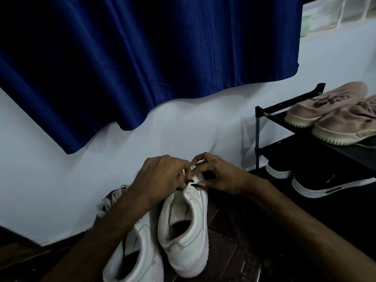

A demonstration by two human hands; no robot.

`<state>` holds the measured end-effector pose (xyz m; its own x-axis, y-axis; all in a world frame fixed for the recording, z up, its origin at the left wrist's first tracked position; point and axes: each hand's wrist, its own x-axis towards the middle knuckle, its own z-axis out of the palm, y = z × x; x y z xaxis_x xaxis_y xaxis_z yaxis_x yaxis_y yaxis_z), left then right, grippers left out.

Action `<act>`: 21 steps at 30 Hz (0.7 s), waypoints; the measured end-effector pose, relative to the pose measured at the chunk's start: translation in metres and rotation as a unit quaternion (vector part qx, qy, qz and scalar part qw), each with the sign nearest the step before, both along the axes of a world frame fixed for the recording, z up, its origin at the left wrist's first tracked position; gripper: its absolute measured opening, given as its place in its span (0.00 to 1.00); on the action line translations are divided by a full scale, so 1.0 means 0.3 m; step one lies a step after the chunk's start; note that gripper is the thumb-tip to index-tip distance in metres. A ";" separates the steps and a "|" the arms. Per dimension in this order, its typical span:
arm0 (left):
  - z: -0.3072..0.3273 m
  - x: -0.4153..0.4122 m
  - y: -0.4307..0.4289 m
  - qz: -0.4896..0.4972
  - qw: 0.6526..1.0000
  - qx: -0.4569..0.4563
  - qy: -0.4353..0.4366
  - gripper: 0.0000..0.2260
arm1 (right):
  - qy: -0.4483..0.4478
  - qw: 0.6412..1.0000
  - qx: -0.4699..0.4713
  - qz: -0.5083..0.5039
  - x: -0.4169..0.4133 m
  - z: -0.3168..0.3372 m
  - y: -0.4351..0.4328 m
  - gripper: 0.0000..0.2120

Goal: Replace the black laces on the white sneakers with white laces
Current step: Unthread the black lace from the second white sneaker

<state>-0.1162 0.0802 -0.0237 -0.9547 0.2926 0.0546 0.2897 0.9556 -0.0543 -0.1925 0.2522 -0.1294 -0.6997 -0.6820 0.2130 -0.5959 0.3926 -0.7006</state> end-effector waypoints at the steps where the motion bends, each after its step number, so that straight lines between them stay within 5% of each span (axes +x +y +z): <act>1: 0.001 0.002 0.002 -0.008 0.999 -0.019 0.026 0.07 | 0.002 1.000 0.003 -0.002 0.000 0.001 0.000 0.16; 4: 0.032 0.011 -0.045 0.031 0.993 -0.072 0.092 0.06 | -0.001 1.000 0.012 -0.006 0.002 0.011 0.009 0.15; 8: 0.082 0.015 -0.212 0.150 0.962 0.056 0.221 0.04 | -0.004 1.000 0.013 -0.001 -0.001 0.009 0.013 0.15; 10: 0.063 0.013 -0.241 0.184 0.966 0.061 0.174 0.05 | -0.003 1.000 0.013 0.002 -0.007 0.003 0.011 0.15; 16: 0.000 0.013 -0.103 0.023 0.993 0.106 0.040 0.08 | 0.003 1.000 -0.013 0.009 -0.016 -0.003 -0.005 0.17; 21: -0.016 -0.012 -0.028 0.021 0.998 0.057 -0.031 0.08 | 0.000 1.000 -0.021 0.012 -0.017 -0.014 0.003 0.17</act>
